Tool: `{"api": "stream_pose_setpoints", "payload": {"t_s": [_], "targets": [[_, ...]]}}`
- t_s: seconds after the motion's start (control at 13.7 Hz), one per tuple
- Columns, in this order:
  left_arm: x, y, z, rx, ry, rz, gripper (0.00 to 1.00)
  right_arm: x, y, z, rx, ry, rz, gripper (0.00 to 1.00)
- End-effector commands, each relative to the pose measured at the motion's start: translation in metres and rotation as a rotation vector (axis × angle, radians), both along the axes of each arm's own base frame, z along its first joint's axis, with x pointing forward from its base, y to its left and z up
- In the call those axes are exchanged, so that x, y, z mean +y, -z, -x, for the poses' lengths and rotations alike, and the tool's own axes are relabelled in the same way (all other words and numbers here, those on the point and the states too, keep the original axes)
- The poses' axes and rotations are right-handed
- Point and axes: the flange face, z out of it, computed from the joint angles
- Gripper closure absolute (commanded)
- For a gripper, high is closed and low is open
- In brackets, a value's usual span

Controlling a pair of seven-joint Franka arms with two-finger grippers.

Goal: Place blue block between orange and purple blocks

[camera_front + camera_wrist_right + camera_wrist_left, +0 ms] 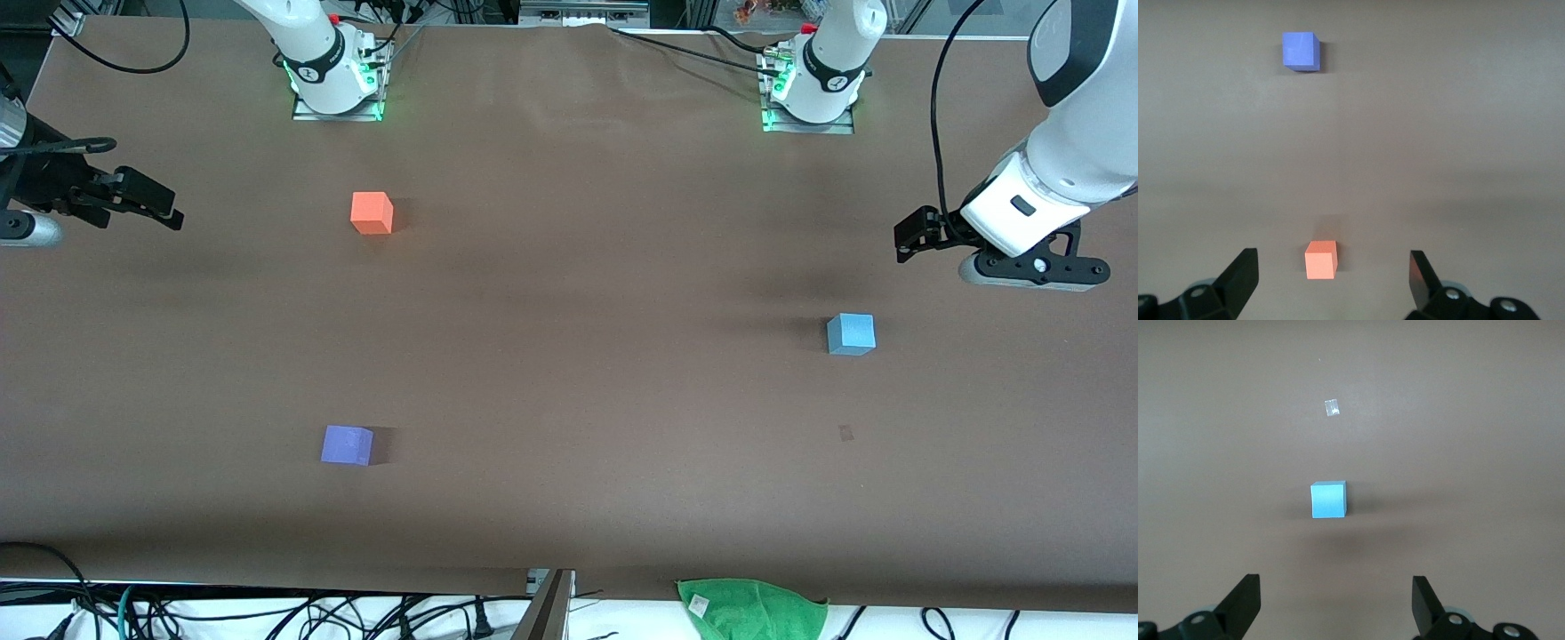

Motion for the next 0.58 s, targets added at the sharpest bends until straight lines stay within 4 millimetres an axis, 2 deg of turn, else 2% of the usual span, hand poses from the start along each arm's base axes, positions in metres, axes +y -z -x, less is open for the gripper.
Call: {"api": "stream_pose_setpoints", "payload": {"t_s": [0.0,0.51], "targets": [[-0.0018,-0.0031,-0.0045,0.013,0.012,-0.016,0.00,0.0025,-0.0036,0.0034,0.003,-0.019,-0.017,0.00],[0.0028,-0.0031,-0.0050,0.014,-0.001,-0.010,0.00,0.0017,-0.0030,0.0026,0.002,-0.017,-0.017,0.00]]}}
